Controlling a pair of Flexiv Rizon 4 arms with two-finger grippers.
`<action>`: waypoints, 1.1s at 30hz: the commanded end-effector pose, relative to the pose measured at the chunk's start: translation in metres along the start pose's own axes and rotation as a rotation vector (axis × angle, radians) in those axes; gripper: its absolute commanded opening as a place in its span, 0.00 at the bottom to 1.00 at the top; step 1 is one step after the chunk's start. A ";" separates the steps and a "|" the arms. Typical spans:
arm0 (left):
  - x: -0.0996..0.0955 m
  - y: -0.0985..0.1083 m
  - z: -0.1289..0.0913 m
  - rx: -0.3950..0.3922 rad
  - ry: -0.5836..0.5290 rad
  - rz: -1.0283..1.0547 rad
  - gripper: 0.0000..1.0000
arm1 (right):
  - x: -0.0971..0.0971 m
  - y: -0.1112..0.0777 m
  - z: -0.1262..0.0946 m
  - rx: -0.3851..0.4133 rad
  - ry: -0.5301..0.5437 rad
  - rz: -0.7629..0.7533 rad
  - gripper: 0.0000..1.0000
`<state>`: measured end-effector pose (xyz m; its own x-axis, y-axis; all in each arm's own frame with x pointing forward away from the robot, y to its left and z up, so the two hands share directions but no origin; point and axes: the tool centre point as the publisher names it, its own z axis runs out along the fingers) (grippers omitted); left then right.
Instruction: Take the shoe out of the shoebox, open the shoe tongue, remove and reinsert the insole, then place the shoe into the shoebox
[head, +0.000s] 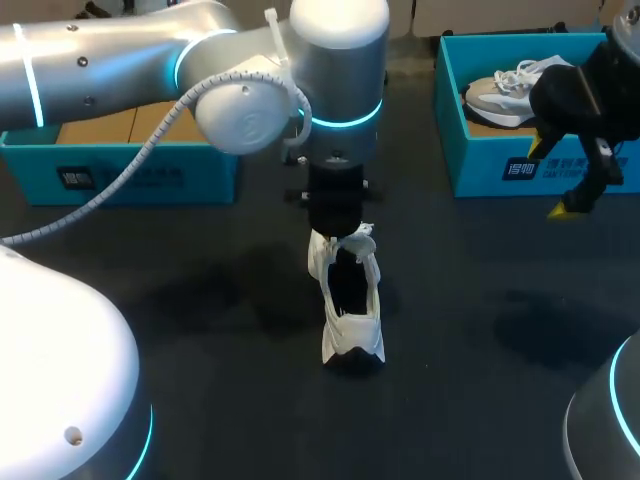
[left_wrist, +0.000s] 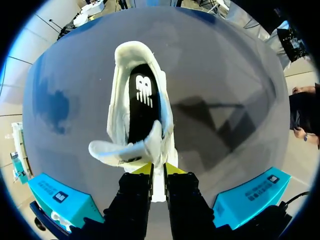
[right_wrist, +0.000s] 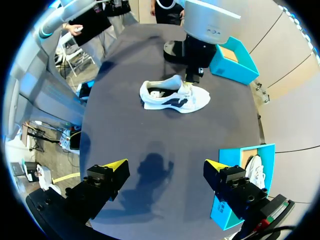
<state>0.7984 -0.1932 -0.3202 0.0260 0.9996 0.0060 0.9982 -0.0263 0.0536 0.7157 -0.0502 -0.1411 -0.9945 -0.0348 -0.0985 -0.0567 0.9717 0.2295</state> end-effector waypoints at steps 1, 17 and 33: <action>0.001 -0.005 -0.003 0.005 -0.015 0.012 0.18 | -0.002 0.001 0.001 0.003 0.004 0.002 1.00; -0.034 0.010 -0.012 -0.020 -0.041 0.065 0.18 | -0.002 0.001 0.001 0.003 0.004 0.002 1.00; -0.019 -0.004 -0.012 0.072 -0.012 0.195 0.20 | -0.002 0.001 0.001 0.003 0.004 0.002 1.00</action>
<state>0.7925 -0.2168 -0.3080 0.2160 0.9764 0.0034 0.9764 -0.2159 -0.0100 0.7157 -0.0502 -0.1410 -0.9945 -0.0347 -0.0985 -0.0566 0.9717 0.2295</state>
